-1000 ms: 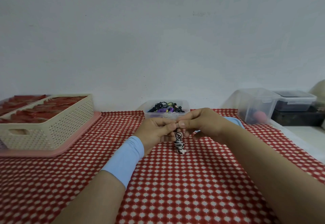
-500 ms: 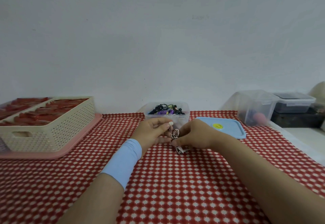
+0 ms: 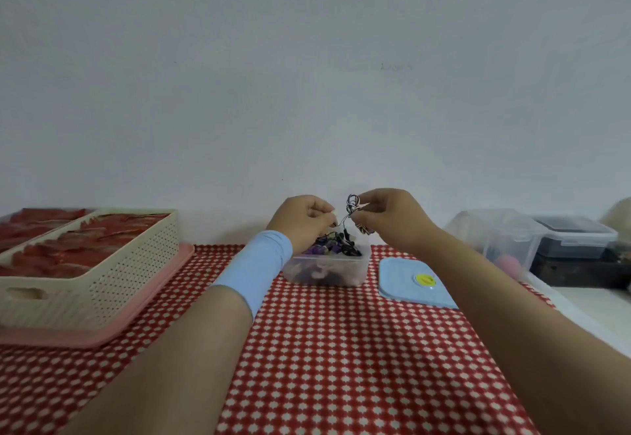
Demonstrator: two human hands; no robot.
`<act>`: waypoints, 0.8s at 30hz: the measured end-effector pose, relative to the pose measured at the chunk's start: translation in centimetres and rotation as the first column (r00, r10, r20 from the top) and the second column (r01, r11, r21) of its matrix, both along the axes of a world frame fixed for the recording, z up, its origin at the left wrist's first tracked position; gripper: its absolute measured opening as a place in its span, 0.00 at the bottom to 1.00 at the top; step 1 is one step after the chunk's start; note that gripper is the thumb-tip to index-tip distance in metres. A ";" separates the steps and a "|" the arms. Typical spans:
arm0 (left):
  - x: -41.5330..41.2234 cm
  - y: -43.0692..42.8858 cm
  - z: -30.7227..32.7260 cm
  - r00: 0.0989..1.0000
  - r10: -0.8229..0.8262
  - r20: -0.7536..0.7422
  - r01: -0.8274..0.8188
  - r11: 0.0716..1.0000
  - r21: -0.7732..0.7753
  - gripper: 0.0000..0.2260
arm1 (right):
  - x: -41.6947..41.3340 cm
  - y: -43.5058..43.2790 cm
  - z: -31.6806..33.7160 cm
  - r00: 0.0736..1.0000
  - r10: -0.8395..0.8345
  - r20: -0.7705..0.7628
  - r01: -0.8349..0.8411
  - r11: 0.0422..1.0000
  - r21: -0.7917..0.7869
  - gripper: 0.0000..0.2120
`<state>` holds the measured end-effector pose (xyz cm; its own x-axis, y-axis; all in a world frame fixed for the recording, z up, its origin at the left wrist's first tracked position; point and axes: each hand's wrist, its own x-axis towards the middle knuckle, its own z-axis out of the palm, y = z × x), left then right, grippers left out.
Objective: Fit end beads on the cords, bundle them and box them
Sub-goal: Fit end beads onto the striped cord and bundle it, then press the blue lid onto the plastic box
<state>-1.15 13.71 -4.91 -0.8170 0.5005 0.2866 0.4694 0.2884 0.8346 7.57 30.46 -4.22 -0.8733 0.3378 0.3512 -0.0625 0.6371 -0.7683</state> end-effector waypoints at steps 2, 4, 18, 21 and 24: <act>-1.3 0.7 0.4 0.998 0.038 -0.050 -0.042 0.995 -0.087 0.02 | -1.7 0.3 0.7 1.000 0.002 0.025 -0.003 0.999 0.045 0.04; -2.4 0.9 0.3 0.991 0.065 -0.115 -0.087 0.976 -0.201 0.03 | -3.3 0.5 0.7 0.996 0.011 0.086 -0.020 0.994 0.104 0.03; -4.2 1.7 -2.7 0.931 -0.118 -0.347 -0.024 0.925 -0.380 0.12 | -4.4 1.9 -2.7 0.983 -0.033 0.178 -0.027 0.944 0.328 0.10; -3.1 2.9 -3.2 0.937 -0.263 -0.230 0.081 0.804 -0.589 0.10 | -4.1 1.9 -3.3 0.966 -0.050 0.254 -0.078 0.880 0.469 0.10; -2.6 3.4 -3.7 0.946 -0.290 -0.147 0.102 0.695 -0.712 0.15 | -4.2 1.7 -3.7 0.947 -0.110 0.302 -0.088 0.816 0.572 0.12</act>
